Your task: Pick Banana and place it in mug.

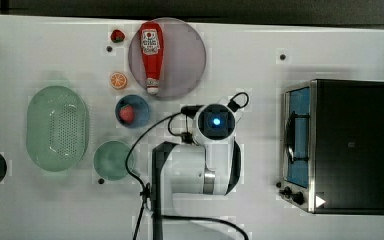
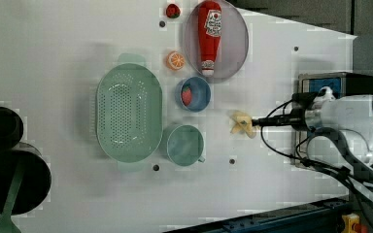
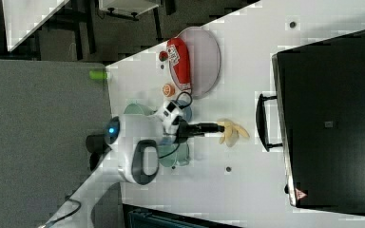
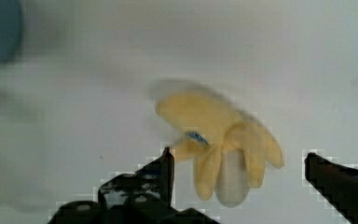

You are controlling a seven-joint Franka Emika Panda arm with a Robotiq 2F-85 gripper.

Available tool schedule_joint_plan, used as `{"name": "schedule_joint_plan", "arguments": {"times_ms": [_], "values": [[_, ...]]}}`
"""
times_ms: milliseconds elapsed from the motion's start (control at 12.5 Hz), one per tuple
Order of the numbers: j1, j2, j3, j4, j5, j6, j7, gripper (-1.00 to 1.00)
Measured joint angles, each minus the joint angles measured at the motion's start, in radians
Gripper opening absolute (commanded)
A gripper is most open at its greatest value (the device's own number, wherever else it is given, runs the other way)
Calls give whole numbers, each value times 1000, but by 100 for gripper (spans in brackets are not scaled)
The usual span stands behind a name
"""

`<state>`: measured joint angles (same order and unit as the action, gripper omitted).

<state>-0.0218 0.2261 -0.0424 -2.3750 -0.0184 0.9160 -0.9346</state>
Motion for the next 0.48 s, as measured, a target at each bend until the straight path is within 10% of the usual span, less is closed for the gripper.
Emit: {"name": "schedule_joint_plan", "arguments": {"times_ms": [480], "values": [[6,180,-6,-29,9,151,-124,100]]}}
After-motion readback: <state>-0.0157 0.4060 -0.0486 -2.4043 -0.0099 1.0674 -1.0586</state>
